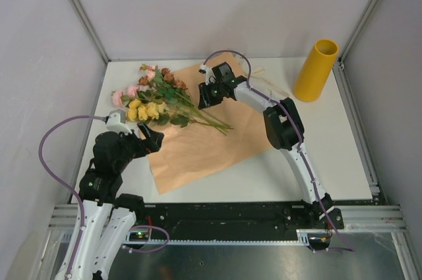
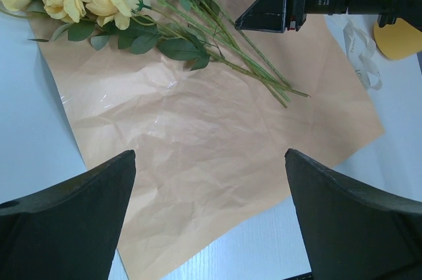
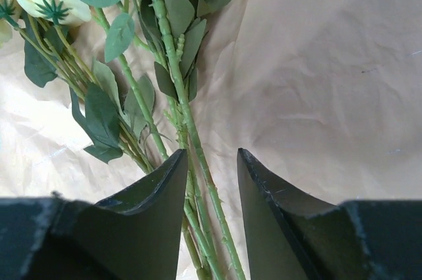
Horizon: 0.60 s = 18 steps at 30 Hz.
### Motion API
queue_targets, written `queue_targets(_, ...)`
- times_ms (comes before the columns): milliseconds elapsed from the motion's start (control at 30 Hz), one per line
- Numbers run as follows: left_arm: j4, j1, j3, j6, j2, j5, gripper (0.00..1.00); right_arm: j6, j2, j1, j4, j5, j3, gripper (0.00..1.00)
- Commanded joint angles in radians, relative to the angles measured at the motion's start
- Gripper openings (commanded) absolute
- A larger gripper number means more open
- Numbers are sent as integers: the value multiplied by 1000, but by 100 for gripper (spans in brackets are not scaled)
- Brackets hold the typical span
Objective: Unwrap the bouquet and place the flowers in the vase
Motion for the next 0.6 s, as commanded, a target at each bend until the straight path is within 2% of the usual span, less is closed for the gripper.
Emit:
queue_targets(0,26,7,16,23,-8,20,100,19,19,-3,11,-41,53,41)
queue_targets(267,26,6,15,22,-12,18,100,41,36,-7,-13,-71,66,40)
queue_targets(333,27,6,15,23,-10,18,100,44,38,-8,-13,-79,66,37)
queue_targets(467,27,6,16,22,-7,19,100,45,32,-10,2,-78,60,23)
queue_targets(567,26,7,15,23,-9,18,100,48,21,-12,21,-81,48,18)
